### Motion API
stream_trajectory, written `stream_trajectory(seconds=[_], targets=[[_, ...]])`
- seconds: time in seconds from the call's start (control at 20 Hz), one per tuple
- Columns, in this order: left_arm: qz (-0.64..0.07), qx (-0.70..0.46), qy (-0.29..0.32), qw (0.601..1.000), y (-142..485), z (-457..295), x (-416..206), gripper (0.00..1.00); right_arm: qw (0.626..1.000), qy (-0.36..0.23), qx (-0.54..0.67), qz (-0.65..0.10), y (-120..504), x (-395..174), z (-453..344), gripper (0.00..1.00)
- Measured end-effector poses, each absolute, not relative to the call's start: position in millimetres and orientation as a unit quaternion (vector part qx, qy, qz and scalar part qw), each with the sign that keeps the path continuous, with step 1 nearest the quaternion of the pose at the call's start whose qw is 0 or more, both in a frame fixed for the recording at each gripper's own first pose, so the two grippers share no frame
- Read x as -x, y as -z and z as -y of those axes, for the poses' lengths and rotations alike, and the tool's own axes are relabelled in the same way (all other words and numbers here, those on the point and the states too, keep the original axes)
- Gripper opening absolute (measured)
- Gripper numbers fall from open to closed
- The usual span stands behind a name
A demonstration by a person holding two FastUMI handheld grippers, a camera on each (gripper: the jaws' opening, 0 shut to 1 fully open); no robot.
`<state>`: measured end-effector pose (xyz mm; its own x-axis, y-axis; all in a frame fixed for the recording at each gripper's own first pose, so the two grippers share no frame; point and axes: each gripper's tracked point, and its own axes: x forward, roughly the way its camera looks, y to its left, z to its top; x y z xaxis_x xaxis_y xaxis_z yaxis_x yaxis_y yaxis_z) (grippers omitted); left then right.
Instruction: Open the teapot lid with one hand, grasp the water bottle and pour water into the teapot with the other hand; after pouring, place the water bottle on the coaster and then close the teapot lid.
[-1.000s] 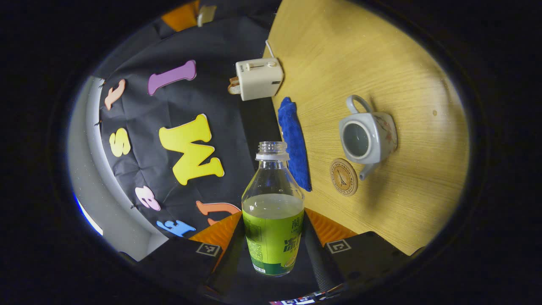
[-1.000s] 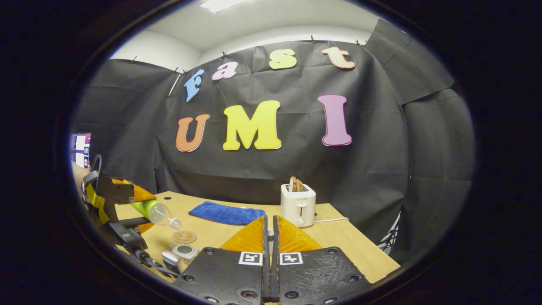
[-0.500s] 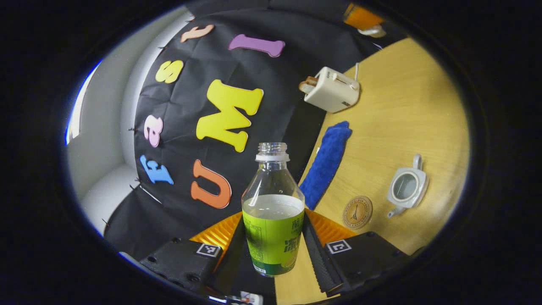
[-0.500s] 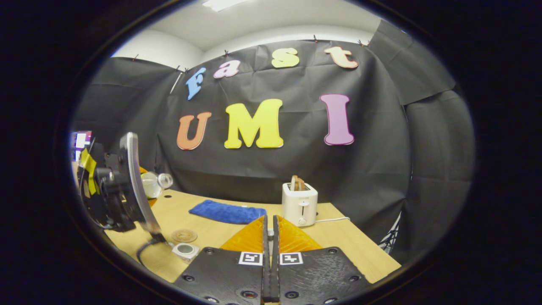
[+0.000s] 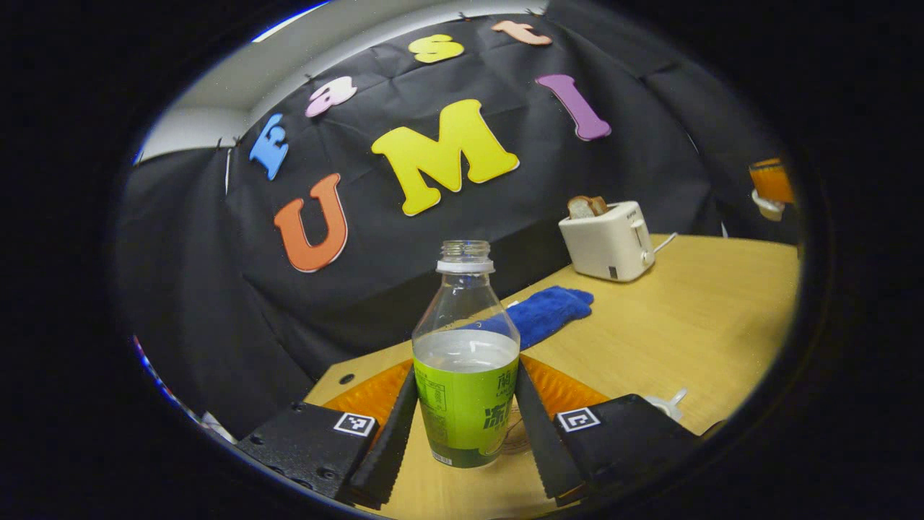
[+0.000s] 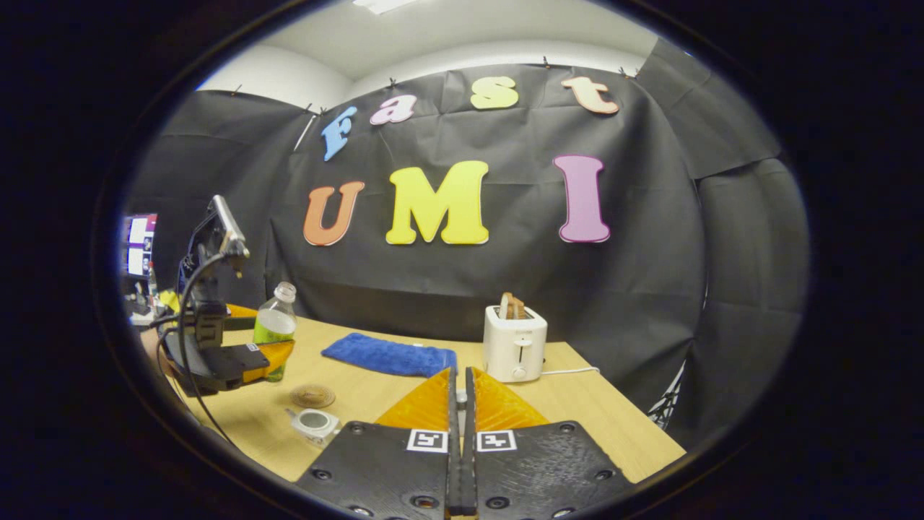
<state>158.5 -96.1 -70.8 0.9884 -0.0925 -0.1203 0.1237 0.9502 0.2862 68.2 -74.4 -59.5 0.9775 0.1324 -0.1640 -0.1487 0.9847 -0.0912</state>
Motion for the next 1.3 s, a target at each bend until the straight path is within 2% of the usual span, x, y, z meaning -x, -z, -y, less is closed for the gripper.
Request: stream_trajectory(seconds=[0.25, 0.4, 0.7, 1.0, 1.15, 1.3], targets=[[-0.009, -0.043, 0.061, 0.997, 76, 92, -175, 0.77, 0.992, -0.067, 0.054, -0.093, 72, -76, 75, 0.0], [-0.007, 0.003, 0.065, 0.998, 86, 97, -189, 0.77, 0.991, -0.064, 0.053, -0.105, 81, -81, 75, 0.0], [-0.02, 0.023, 0.045, 0.999, 101, 83, -207, 0.77, 0.989, -0.067, 0.062, -0.118, 95, -85, 66, 0.0], [-0.023, 0.022, 0.068, 0.997, 105, 88, -202, 0.79, 0.986, -0.077, 0.08, -0.123, 100, -84, 53, 0.0], [-0.026, 0.021, 0.077, 0.996, 103, 90, -197, 0.82, 0.985, -0.084, 0.086, -0.122, 100, -82, 47, 0.0], [-0.02, 0.021, 0.081, 0.996, 94, 91, -191, 0.95, 0.985, -0.087, 0.09, -0.121, 101, -81, 43, 0.0]])
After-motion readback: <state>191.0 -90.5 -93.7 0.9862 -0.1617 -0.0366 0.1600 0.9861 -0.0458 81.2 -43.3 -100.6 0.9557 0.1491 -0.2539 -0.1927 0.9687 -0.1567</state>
